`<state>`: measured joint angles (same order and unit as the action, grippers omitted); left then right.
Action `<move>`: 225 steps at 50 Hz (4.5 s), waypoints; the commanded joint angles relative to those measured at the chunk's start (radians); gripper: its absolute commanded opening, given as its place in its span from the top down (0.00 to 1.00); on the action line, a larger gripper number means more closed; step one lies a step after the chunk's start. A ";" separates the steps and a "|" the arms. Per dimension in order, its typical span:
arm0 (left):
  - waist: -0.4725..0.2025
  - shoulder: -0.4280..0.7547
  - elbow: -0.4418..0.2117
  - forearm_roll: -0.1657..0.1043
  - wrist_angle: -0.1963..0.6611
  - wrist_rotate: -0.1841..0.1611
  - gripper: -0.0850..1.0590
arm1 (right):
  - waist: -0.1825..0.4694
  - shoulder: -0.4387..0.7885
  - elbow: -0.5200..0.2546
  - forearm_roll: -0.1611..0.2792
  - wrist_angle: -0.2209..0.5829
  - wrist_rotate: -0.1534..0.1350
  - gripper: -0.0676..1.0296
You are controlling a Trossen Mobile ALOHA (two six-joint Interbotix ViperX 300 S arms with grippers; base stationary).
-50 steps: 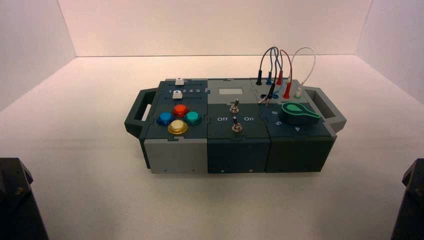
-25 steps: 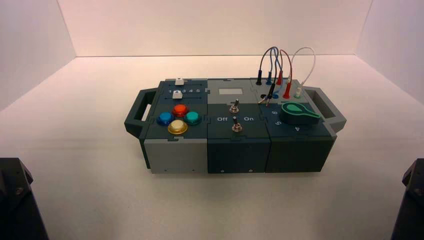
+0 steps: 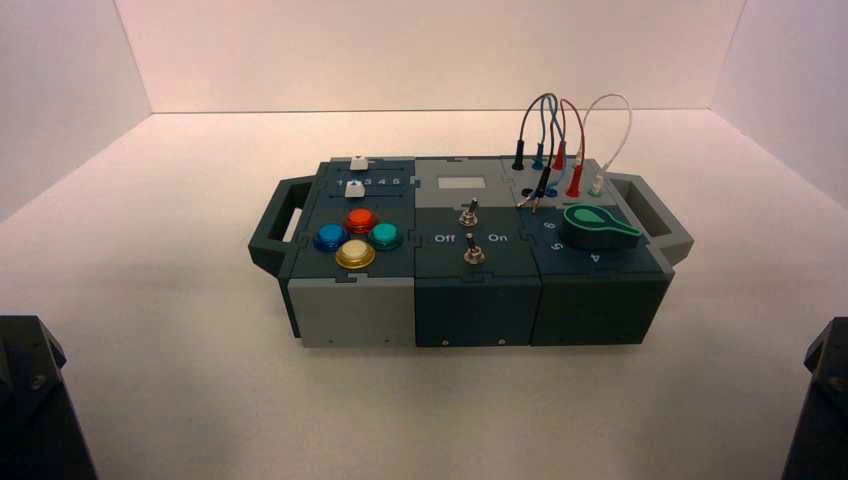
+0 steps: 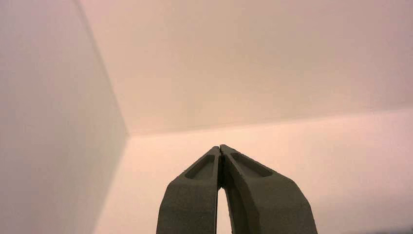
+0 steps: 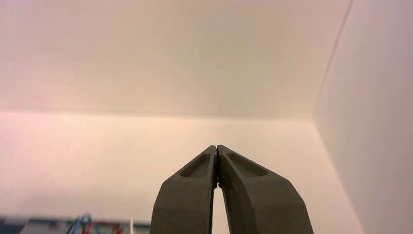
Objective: Move the top slider to position 5.
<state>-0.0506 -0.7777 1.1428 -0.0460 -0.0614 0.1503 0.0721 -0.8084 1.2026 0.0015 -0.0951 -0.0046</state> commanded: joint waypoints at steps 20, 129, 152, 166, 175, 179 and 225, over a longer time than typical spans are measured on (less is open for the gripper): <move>-0.166 0.178 -0.199 -0.021 0.354 -0.003 0.95 | 0.140 0.054 -0.216 0.008 0.371 0.002 0.96; -0.365 0.781 -0.469 -0.333 0.634 -0.087 0.95 | 0.433 0.586 -0.543 0.238 0.719 -0.014 0.96; -0.390 0.828 -0.499 -0.334 0.637 -0.094 0.95 | 0.474 0.617 -0.546 0.295 0.667 -0.017 0.96; -0.390 0.850 -0.511 -0.334 0.635 -0.129 0.95 | 0.476 0.627 -0.540 0.341 0.632 -0.017 0.96; -0.393 0.871 -0.518 -0.336 0.635 -0.135 0.95 | 0.476 0.629 -0.540 0.345 0.632 -0.017 0.96; -0.393 0.884 -0.525 -0.336 0.635 -0.135 0.95 | 0.474 0.627 -0.540 0.345 0.634 -0.017 0.96; -0.436 0.963 -0.614 -0.356 0.684 -0.135 0.95 | 0.474 0.627 -0.523 0.350 0.632 -0.017 0.96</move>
<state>-0.4786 0.1994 0.5538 -0.3988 0.6243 0.0184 0.5430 -0.1703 0.6918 0.3451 0.5430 -0.0199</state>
